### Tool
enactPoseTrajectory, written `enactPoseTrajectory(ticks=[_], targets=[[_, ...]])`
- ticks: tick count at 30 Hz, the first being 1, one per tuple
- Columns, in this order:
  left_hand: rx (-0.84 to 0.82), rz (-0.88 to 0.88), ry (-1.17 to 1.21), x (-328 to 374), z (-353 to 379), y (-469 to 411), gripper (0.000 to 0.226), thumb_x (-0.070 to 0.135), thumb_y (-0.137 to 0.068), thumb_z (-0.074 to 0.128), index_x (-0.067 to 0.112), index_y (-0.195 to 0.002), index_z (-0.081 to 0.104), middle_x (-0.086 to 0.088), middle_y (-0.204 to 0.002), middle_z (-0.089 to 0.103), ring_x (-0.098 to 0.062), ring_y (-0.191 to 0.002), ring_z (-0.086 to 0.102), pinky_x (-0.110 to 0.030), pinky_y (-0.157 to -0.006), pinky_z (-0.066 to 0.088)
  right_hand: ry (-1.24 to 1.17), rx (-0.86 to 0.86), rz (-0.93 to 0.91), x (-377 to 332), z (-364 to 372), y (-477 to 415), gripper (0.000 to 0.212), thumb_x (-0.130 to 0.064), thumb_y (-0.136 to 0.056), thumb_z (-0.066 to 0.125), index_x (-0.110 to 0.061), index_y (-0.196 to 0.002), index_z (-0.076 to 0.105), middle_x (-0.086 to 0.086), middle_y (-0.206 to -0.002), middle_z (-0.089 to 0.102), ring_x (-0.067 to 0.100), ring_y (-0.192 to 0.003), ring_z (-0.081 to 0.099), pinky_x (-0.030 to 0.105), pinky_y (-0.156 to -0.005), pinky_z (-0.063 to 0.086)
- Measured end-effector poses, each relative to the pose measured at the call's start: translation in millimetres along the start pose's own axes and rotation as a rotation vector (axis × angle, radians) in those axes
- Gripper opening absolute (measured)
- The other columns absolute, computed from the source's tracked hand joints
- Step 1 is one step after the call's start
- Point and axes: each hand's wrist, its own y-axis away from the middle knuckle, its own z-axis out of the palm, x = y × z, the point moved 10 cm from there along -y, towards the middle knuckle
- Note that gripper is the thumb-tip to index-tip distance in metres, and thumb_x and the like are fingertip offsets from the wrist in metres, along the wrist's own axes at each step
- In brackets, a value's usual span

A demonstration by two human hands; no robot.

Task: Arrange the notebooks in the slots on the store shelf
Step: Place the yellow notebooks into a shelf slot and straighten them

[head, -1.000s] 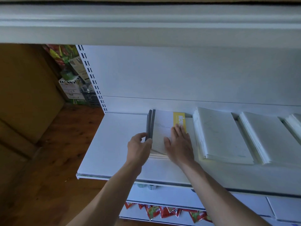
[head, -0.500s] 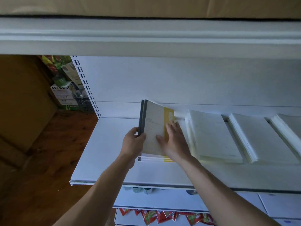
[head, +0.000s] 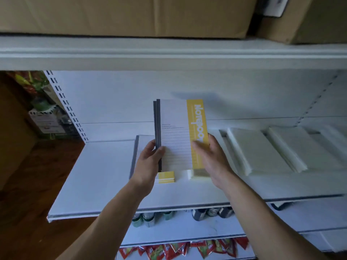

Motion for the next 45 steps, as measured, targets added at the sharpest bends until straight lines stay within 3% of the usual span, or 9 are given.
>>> enactPoseTrajectory(ticks=[8, 12, 15, 17, 21, 27, 34, 39, 45], targets=[[-0.175, -0.018, -0.083, -79, 223, 46, 0.02, 0.025, -0.101, 0.047, 0.028, -0.115, 0.061, 0.006, -0.115, 0.069, -0.016, -0.111, 0.062, -0.042, -0.102, 0.046, -0.055, 0.248, 0.024, 45, -230, 68, 0.022, -0.019, -0.091, 0.063, -0.026, -0.111, 0.058, -0.007, -0.102, 0.071, 0.011, -0.096, 0.067, 0.03, -0.087, 0.052], [-0.262, -0.023, -0.092, -123, 349, 89, 0.023, 0.016, -0.103, 0.042, 0.016, -0.121, 0.055, -0.005, -0.117, 0.066, -0.021, -0.098, 0.064, -0.029, -0.075, 0.054, -0.114, 0.447, 0.04, 65, -364, 120, 0.028, -0.014, -0.094, 0.059, -0.022, -0.12, 0.054, -0.01, -0.099, 0.067, -0.003, -0.077, 0.066, 0.016, -0.063, 0.052], [-0.322, -0.085, -0.071, -150, 430, 119, 0.018, 0.016, -0.103, 0.041, 0.017, -0.112, 0.056, -0.013, -0.098, 0.064, -0.027, -0.072, 0.057, -0.033, -0.049, 0.045, -0.098, 0.564, 0.093, 85, -448, 154, 0.025, -0.024, -0.094, 0.058, -0.029, -0.118, 0.056, -0.007, -0.106, 0.068, 0.005, -0.089, 0.066, 0.033, -0.078, 0.056], [-0.339, -0.129, -0.076, -167, 471, 134, 0.017, 0.017, -0.103, 0.041, 0.019, -0.109, 0.056, -0.01, -0.094, 0.063, -0.026, -0.074, 0.054, -0.034, -0.054, 0.041, -0.084, 0.624, 0.119, 96, -491, 170, 0.02, -0.03, -0.092, 0.057, -0.033, -0.111, 0.059, -0.008, -0.107, 0.068, 0.014, -0.097, 0.066, 0.045, -0.089, 0.053], [-0.38, -0.12, -0.135, -190, 537, 143, 0.017, 0.021, -0.102, 0.043, 0.024, -0.108, 0.058, -0.008, -0.103, 0.066, -0.028, -0.086, 0.056, -0.038, -0.065, 0.043, -0.085, 0.703, 0.121, 111, -556, 183, 0.012, -0.027, -0.094, 0.055, -0.035, -0.103, 0.058, -0.01, -0.103, 0.068, 0.013, -0.096, 0.065, 0.042, -0.087, 0.053], [-0.408, -0.197, -0.182, -235, 629, 123, 0.02, 0.019, -0.102, 0.041, 0.028, -0.108, 0.059, 0.003, -0.111, 0.068, -0.023, -0.111, 0.059, -0.048, -0.098, 0.046, -0.059, 0.744, 0.173, 140, -647, 161, 0.022, -0.028, -0.096, 0.05, -0.031, -0.118, 0.055, -0.01, -0.107, 0.067, 0.01, -0.097, 0.063, 0.035, -0.083, 0.052], [-0.401, -0.231, -0.127, -264, 765, 61, 0.019, 0.019, -0.102, 0.041, 0.024, -0.11, 0.058, 0.002, -0.11, 0.067, -0.022, -0.109, 0.06, -0.043, -0.096, 0.047, 0.098, 0.752, 0.162, 135, -781, 83, 0.024, -0.027, -0.097, 0.049, -0.028, -0.12, 0.054, -0.013, -0.102, 0.064, 0.008, -0.094, 0.062, 0.027, -0.074, 0.05], [-0.334, -0.199, -0.1, -274, 832, 21, 0.02, 0.022, -0.104, 0.037, 0.026, -0.114, 0.055, 0.01, -0.106, 0.063, -0.007, -0.097, 0.059, -0.017, -0.068, 0.048, 0.249, 0.699, 0.156, 128, -847, 25, 0.024, -0.025, -0.096, 0.048, -0.028, -0.119, 0.054, -0.009, -0.102, 0.063, 0.007, -0.09, 0.06, 0.023, -0.069, 0.046], [-0.192, -0.086, -0.193, -281, 870, -18, 0.026, 0.024, -0.105, 0.033, 0.034, -0.124, 0.048, 0.014, -0.119, 0.057, -0.013, -0.11, 0.053, -0.028, -0.094, 0.038, 0.339, 0.569, 0.198, 144, -890, -48, 0.036, -0.028, -0.096, 0.045, -0.029, -0.131, 0.047, -0.004, -0.116, 0.059, 0.015, -0.098, 0.056, 0.031, -0.079, 0.044]])
